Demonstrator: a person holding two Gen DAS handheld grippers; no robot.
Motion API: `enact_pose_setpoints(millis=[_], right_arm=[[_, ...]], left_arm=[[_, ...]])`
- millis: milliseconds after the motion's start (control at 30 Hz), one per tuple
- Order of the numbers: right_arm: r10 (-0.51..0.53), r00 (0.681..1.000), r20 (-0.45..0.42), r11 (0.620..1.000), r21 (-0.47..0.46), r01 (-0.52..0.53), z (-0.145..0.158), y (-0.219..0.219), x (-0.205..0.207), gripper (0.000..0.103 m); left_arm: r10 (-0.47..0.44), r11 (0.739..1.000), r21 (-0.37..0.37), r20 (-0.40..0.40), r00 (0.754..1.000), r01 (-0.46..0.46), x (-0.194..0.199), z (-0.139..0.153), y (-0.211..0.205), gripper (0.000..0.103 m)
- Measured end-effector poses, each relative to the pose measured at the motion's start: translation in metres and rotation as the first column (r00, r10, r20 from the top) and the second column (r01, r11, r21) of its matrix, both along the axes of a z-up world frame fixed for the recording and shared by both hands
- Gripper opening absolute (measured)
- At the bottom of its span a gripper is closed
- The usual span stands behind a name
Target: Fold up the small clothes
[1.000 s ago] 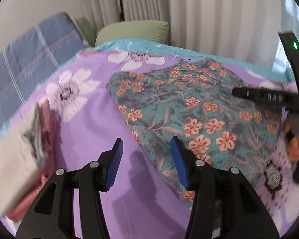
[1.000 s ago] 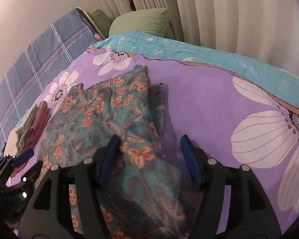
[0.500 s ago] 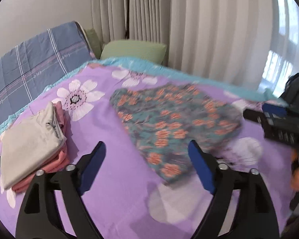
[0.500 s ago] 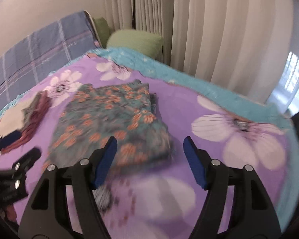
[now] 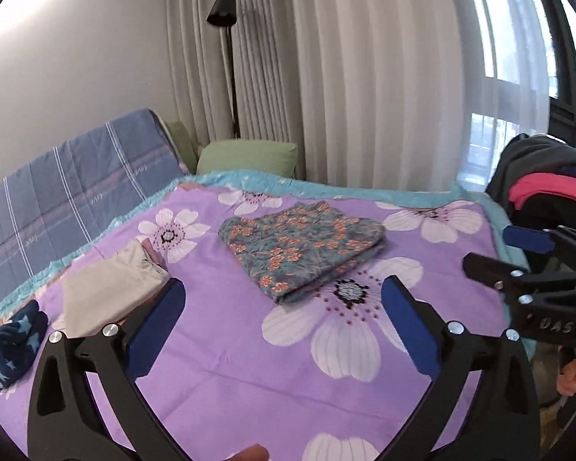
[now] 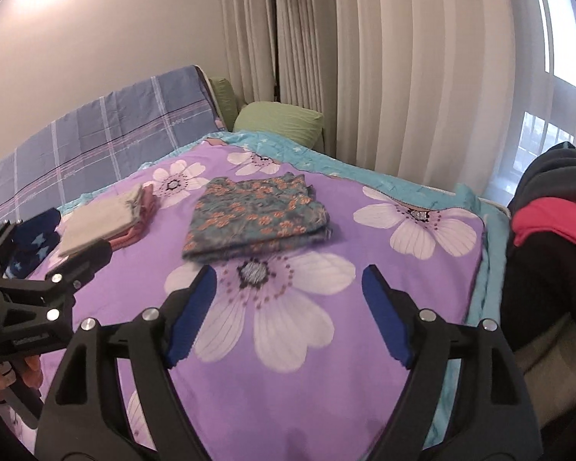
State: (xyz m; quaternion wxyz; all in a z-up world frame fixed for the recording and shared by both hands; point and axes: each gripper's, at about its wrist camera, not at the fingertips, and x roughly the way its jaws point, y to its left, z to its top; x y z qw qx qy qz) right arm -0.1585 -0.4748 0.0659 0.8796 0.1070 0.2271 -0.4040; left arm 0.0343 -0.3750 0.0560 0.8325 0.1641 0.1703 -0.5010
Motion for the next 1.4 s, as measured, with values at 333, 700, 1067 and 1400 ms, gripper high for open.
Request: enact_pose_setpoints(millis=[333, 700, 1067, 1400], right_arm=[[-0.021, 0.999, 0.039, 0.998, -0.060, 0.023, 0.009, 0.048, -0.035, 0.083], [-0.056, 0.998, 0.038, 0.995, -0.076, 0.058, 0.007, 0.075, -0.046, 0.097], [-0.045, 0.999, 0.003, 0.994, -0.098, 0.045, 0.006, 0.101, -0.015, 0.101], [-0.037, 0.998, -0.041, 0.995, -0.098, 0.033, 0.007, 0.109, -0.002, 0.101]], left_arm=[[0.040, 0.999, -0.023, 0.000, 0.999, -0.040, -0.042, 0.016, 0.047, 0.102], [0.045, 0.999, -0.021, -0.007, 0.999, -0.045, -0.060, 0.014, 0.082, 0.102], [0.069, 0.997, -0.036, -0.010, 0.998, -0.069, -0.048, 0.011, 0.118, 0.102], [0.063, 0.997, -0.036, -0.036, 0.997, -0.064, -0.040, 0.006, 0.128, 0.102]])
